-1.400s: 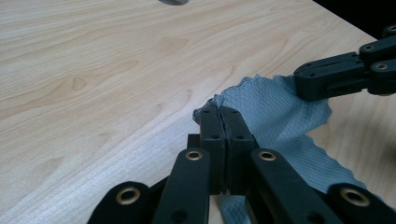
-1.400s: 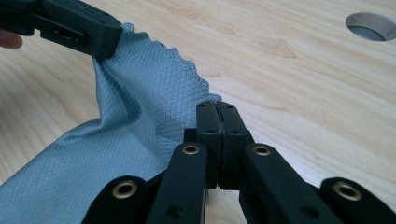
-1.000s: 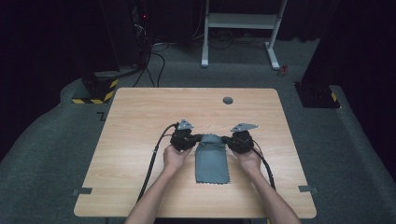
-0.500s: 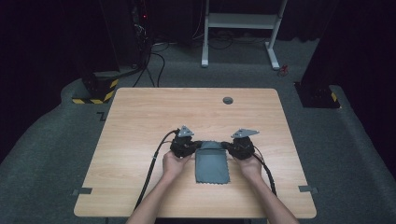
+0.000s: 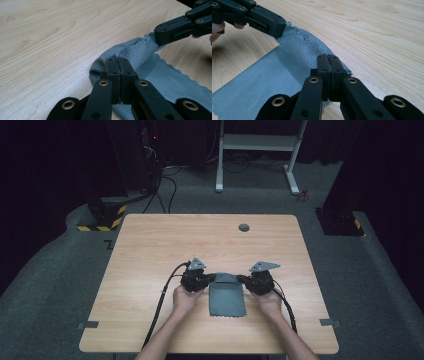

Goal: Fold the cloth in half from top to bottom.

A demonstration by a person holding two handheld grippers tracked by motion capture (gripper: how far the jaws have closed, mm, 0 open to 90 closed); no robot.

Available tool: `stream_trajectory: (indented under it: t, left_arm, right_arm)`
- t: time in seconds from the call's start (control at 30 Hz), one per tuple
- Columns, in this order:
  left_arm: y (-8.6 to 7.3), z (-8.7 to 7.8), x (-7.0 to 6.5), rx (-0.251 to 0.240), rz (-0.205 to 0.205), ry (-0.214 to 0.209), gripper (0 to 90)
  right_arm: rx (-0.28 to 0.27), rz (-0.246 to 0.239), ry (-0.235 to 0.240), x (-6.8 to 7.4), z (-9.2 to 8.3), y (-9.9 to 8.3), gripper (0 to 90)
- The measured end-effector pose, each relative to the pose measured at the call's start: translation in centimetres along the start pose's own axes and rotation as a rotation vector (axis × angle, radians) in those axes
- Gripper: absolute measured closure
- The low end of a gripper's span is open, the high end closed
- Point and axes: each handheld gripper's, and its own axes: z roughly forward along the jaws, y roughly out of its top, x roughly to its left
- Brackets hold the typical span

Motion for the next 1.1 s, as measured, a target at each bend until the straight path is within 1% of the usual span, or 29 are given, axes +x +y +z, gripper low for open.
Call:
stream_trajectory:
  t: [0.17,0.3,0.4,0.5,0.53,0.8,0.97,1.03,1.1]
  left_arm:
    - [-0.4,-0.2,-0.5,-0.001,0.026,0.008,88.1]
    - [-0.8,-0.2,-0.6,0.008,0.021,0.000,88.1]
    - [-0.7,-0.4,-0.7,0.000,0.017,-0.004,88.1]
    - [-0.8,-0.6,-1.0,-0.001,0.028,-0.009,88.1]
    - [-0.8,-0.6,-1.0,-0.001,0.033,-0.008,88.1]
    - [-1.5,-0.7,-1.0,-0.002,0.008,-0.017,88.2]
    - [-1.6,-1.1,-1.2,-0.008,0.020,-0.020,88.2]
    - [-1.8,-1.1,-1.4,-0.008,0.013,-0.026,88.2]
    - [-2.0,-1.1,-1.5,-0.006,0.017,-0.027,88.2]
  right_arm:
    - [0.002,-0.007,0.005,0.2,-0.3,-0.3,89.3]
    - [0.001,-0.005,0.010,0.3,-0.3,-0.5,89.3]
    - [-0.004,-0.006,0.014,0.4,-0.5,-0.7,89.3]
    - [-0.005,-0.012,0.013,0.5,-0.7,-0.8,89.3]
    - [-0.007,-0.006,0.015,0.5,-0.8,-0.9,89.3]
    - [-0.006,-0.027,0.023,1.0,-0.9,-1.3,89.2]
    - [-0.009,-0.034,0.025,1.3,-1.1,-1.4,89.2]
    - [-0.007,-0.037,0.028,1.4,-1.2,-1.5,89.3]
    - [-0.004,-0.038,0.030,1.4,-1.2,-1.7,89.3]
